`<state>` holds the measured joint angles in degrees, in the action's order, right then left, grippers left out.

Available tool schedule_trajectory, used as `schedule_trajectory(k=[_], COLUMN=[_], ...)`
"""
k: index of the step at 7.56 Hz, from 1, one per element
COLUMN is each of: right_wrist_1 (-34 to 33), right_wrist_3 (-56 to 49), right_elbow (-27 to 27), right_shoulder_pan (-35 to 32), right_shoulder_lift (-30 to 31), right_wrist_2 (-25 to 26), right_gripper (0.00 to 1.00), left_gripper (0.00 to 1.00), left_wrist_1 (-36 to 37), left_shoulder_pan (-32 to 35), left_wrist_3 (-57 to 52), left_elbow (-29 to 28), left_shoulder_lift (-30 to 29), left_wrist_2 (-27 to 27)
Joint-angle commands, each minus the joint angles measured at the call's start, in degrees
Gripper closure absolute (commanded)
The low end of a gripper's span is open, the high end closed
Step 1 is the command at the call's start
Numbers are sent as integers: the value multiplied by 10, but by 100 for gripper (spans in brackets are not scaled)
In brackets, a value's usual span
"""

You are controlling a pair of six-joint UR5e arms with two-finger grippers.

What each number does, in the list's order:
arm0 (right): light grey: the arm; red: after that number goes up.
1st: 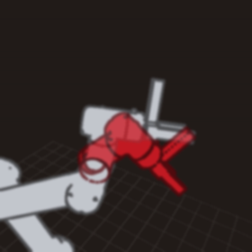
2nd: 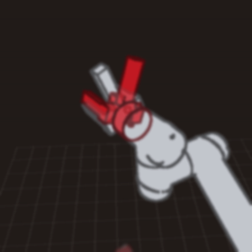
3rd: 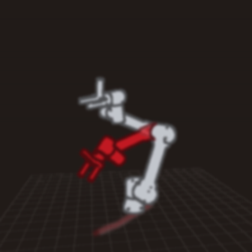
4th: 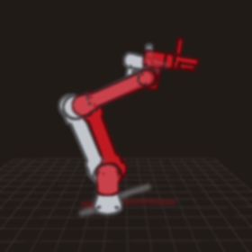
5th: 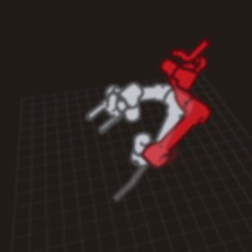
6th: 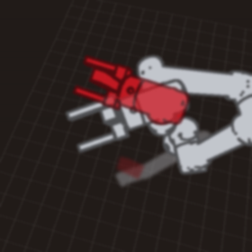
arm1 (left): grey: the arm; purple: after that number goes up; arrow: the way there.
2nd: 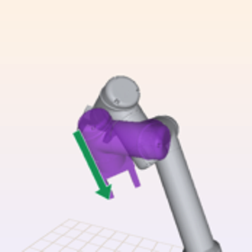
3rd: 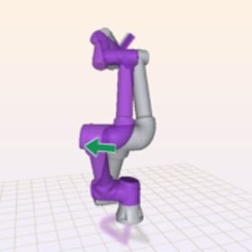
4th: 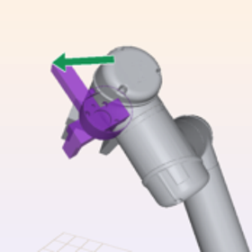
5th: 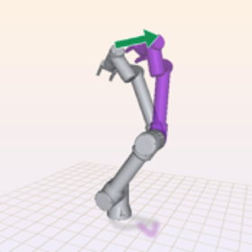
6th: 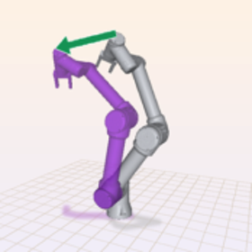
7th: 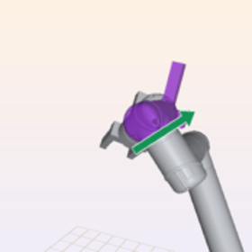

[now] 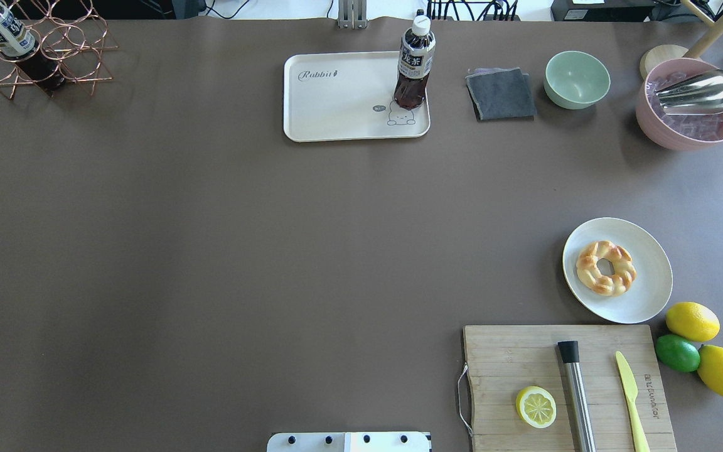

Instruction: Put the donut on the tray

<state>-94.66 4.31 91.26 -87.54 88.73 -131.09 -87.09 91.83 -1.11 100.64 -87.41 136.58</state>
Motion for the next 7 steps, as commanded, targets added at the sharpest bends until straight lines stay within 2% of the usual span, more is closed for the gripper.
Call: schedule_trajectory(k=[1,2,7], right_wrist_1=[4,4,3], right_wrist_3=[-2,-16,-96], right_elbow=[3,28,26], right_shoulder_pan=[-1,-2,-3], right_shoulder_lift=[-11,-5,1], right_wrist_2=[3,6,-17], right_gripper=[0,0,0], left_gripper=[1,1,1], left_wrist_1=[-14,-14,-32], left_shoulder_pan=[8,16,12], left_wrist_3=[17,17,-55], left_elbow=[-7,-6,-11], left_shoulder_lift=[-11,-7,-13], left_wrist_2=[-5,0,0])
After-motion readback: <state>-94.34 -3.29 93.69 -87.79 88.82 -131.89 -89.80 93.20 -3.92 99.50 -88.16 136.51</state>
